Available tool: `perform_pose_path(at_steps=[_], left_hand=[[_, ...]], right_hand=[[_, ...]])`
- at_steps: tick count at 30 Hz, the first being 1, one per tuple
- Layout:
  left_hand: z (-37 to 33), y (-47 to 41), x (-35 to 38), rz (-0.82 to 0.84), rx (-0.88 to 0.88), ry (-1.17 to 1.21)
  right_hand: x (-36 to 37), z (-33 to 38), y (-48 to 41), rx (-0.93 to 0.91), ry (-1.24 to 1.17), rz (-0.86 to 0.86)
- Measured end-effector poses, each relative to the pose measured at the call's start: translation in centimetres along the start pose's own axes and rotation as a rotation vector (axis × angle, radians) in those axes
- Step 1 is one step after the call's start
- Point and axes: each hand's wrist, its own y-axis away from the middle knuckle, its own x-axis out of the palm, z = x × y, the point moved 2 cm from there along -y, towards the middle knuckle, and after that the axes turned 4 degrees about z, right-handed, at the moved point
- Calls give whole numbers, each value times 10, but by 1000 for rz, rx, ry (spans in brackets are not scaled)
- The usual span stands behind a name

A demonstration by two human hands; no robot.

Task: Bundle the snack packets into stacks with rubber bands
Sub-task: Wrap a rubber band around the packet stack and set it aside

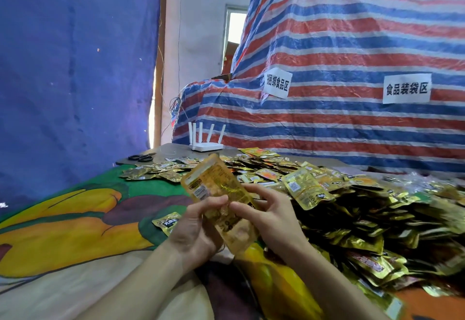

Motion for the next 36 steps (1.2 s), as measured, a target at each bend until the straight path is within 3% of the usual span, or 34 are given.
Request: perform_pose_path(at_steps=[2,5,8,11,15,19,23,27,32,36], left_hand=[[0,0,2,26,17,-11],[4,-2,2,-160,44,-356],[8,-8,7,-324,75,-737],[9,-16,15,-325,74,-978],[5,-24,13,-348,110,-1240],[-8,-20,-4,-403,88,-1403],[-31,-18,-30,-541,100,-1447],[-57,-29,-56,-615,93,-1514],[-86,-53,-89,-728,29,-1666],[-108,-75,-124,-758,-88,-1834]], right_hand=[[-12,10,-3,10,74,-55],[-43,30,-12,27,299,-176],[-80,51,-25,3,659,-308],[-107,58,-38,33,1134,-418],[-121,41,-43,252,1554,-330],[-119,20,-38,510,1474,-132],[-107,26,-44,486,1488,-182],[-73,37,-67,344,1530,-197],[-13,15,-117,289,1360,66],[19,-37,-166,406,1271,297]])
